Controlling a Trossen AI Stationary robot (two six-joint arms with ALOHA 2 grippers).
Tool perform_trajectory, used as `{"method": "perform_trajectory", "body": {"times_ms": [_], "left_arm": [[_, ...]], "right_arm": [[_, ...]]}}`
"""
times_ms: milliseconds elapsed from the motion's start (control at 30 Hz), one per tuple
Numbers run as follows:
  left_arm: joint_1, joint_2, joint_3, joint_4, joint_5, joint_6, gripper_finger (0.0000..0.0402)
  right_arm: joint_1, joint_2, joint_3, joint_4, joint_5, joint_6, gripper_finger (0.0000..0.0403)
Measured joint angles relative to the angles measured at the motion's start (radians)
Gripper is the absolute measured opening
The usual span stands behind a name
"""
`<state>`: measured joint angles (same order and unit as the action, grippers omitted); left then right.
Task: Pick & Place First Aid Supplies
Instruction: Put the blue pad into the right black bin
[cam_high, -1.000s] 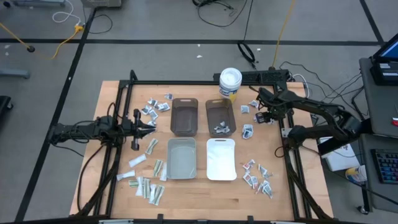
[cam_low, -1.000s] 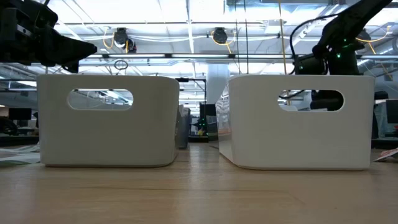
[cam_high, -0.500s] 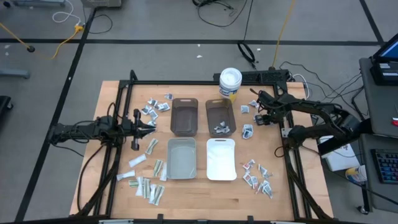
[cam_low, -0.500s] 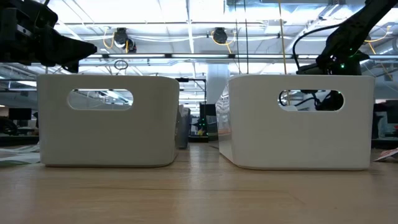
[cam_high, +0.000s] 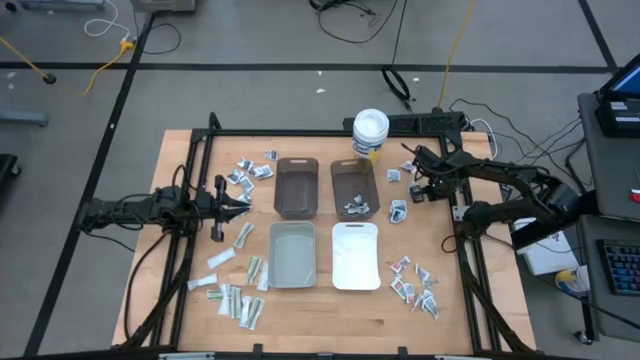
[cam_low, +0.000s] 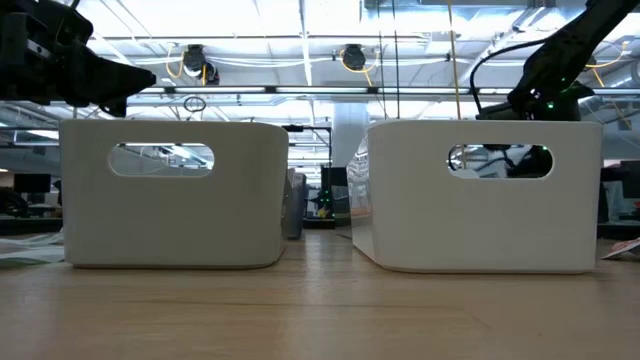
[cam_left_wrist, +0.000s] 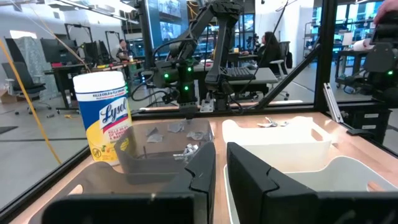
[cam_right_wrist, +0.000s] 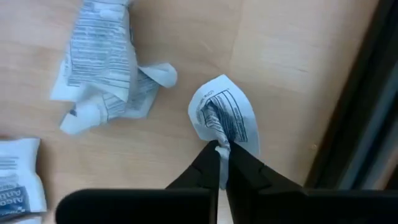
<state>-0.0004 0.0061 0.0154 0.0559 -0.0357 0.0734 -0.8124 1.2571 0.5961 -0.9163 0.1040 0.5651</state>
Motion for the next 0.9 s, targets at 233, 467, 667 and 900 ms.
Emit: {"method": "perform_trajectory", "body": {"times_ms": [233,467,667,900], "left_arm": [[0.000,0.000,0.000,0.000,0.000,0.000,0.0047],[0.000,0.000,0.000,0.000,0.000,0.000,0.0047],[0.000,0.000,0.000,0.000,0.000,0.000,0.0047],[0.000,0.000,0.000,0.000,0.000,0.000,0.0047]], "right_arm": [[0.003,-0.052,0.118,-0.176,-0.001,-0.010,0.0001],[0.024,-0.084,0.290,-0.354,-0.001,-0.024,0.0001],[0.057,-0.085,0.394,-0.440,0.000,-0.026,0.0000],[0.080,-0.077,0.406,-0.441,-0.025,-0.007,0.0000]]}}
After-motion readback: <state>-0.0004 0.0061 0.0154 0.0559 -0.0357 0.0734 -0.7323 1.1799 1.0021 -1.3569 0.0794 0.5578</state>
